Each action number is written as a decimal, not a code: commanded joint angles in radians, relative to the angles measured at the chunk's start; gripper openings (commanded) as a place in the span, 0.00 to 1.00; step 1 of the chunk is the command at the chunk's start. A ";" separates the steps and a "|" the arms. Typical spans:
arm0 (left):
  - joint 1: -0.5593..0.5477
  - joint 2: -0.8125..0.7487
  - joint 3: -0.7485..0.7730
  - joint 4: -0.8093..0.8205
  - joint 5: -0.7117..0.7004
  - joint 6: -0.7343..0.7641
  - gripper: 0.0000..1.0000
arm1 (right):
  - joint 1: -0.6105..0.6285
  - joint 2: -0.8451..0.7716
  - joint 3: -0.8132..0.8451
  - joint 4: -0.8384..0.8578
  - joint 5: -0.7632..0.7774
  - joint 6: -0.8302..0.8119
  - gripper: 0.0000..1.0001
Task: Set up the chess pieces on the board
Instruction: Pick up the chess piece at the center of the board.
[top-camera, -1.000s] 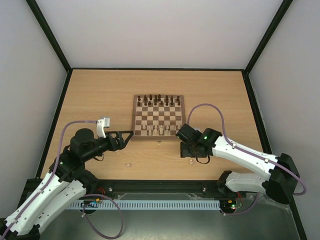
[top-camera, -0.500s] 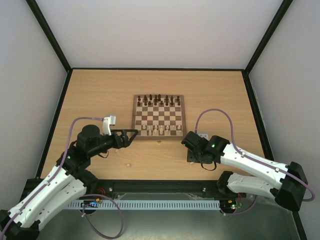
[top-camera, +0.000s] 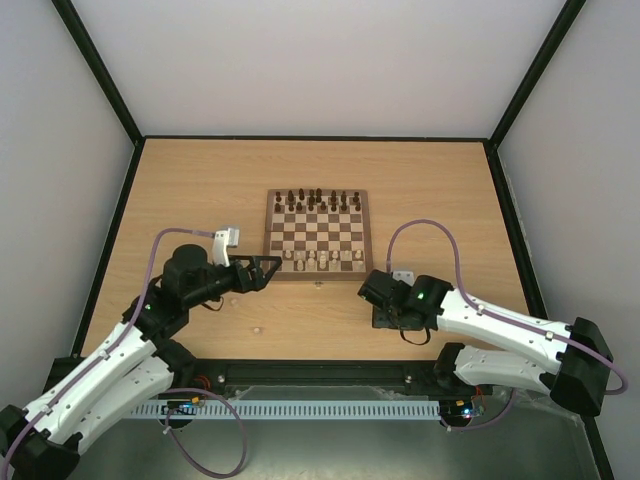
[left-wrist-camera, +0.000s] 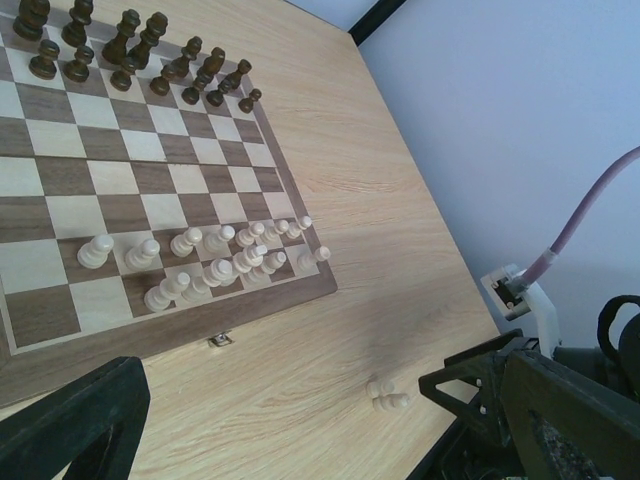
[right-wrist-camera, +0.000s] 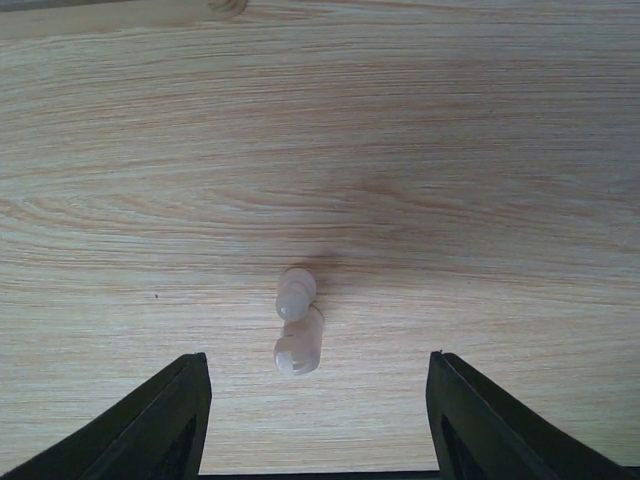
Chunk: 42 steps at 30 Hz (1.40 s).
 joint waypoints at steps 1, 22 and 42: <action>0.000 0.029 0.024 0.064 0.022 0.020 0.99 | 0.006 -0.005 -0.026 -0.006 0.028 0.015 0.60; -0.001 0.071 -0.016 0.106 0.030 0.035 0.99 | 0.042 0.091 -0.113 0.135 -0.067 0.012 0.37; 0.000 0.098 -0.023 0.133 0.028 0.035 0.99 | 0.042 0.073 -0.133 0.123 -0.054 0.019 0.13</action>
